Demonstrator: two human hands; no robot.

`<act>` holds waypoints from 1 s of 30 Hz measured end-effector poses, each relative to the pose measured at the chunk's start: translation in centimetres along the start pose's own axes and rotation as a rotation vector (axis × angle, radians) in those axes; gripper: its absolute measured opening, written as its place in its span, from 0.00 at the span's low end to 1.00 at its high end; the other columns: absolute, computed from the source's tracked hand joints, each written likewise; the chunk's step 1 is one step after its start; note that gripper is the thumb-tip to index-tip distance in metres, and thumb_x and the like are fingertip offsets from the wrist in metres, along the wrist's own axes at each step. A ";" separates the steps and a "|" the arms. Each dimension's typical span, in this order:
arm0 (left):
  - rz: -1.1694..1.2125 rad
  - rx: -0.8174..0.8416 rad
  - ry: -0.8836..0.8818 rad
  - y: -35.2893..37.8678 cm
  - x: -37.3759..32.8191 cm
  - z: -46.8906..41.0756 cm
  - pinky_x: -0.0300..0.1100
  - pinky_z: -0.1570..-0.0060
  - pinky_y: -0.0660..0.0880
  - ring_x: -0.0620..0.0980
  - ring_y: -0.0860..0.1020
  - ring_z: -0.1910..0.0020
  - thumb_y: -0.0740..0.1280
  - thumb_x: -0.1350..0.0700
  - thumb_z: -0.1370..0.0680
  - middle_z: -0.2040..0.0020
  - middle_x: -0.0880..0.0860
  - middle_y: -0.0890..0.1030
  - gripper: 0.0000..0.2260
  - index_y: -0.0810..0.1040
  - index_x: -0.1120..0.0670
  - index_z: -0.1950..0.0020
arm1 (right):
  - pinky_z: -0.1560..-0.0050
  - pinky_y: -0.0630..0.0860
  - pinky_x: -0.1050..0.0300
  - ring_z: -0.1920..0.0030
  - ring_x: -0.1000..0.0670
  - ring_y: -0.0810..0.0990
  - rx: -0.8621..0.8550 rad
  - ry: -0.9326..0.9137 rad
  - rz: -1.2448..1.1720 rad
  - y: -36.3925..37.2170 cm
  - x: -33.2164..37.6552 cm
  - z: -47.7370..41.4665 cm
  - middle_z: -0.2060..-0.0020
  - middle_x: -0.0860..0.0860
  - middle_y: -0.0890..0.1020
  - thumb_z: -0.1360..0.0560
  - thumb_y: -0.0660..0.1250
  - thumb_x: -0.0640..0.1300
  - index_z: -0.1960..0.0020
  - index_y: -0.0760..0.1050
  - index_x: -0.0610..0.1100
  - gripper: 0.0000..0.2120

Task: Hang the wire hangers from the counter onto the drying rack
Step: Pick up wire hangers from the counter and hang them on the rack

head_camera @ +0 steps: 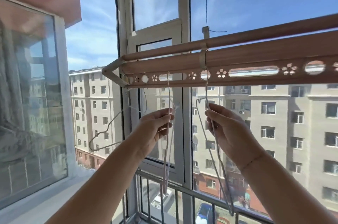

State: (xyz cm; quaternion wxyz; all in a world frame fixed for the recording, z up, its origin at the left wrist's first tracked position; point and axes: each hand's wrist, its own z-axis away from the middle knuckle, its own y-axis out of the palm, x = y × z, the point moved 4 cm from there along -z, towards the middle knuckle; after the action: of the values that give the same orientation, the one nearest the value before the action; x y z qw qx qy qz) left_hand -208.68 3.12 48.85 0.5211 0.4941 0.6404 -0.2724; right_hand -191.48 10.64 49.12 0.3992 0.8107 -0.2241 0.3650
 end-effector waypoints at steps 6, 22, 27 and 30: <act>0.030 0.072 -0.053 -0.3 1.4 -1.0 0.34 0.62 0.73 0.46 0.75 0.60 0.62 0.66 0.22 0.55 0.54 0.81 0.09 0.80 0.57 0.50 | 0.62 0.71 0.65 0.64 0.53 0.72 -0.079 -0.017 0.028 -0.2 -1.0 0.3 0.64 0.48 0.76 0.26 0.63 0.31 0.49 0.76 0.39 0.09; 0.026 0.021 -0.019 -4.3 3.3 0.1 0.36 0.61 0.71 0.46 0.73 0.61 0.62 0.58 0.21 0.55 0.53 0.79 0.11 0.78 0.59 0.42 | 0.60 0.68 0.61 0.62 0.53 0.74 -0.209 -0.103 0.274 -1.4 -2.7 2.8 0.62 0.50 0.78 0.23 0.60 0.40 0.42 0.75 0.40 0.11; 0.018 -0.097 -0.034 -7.0 8.6 2.2 0.38 0.62 0.67 0.45 0.68 0.65 0.63 0.59 0.22 0.62 0.51 0.74 0.07 0.80 0.55 0.49 | 0.61 0.70 0.65 0.60 0.54 0.73 -0.292 -0.129 0.563 -4.6 -4.9 5.2 0.60 0.51 0.77 0.22 0.60 0.40 0.44 0.75 0.43 0.09; -0.029 -0.053 -0.109 -6.8 12.7 3.2 0.40 0.62 0.66 0.46 0.67 0.66 0.62 0.59 0.22 0.63 0.52 0.72 0.07 0.79 0.54 0.50 | 0.64 0.72 0.73 0.58 0.55 0.76 -0.310 -0.124 0.695 -7.2 -6.8 7.2 0.57 0.49 0.79 0.24 0.63 0.40 0.42 0.74 0.43 0.10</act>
State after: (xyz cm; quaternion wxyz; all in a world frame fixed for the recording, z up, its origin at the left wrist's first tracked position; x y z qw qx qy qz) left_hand -213.23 2.26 34.85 0.5641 0.4551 0.6252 -0.2896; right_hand -188.09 9.45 37.46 0.3551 0.6370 -0.5616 0.3908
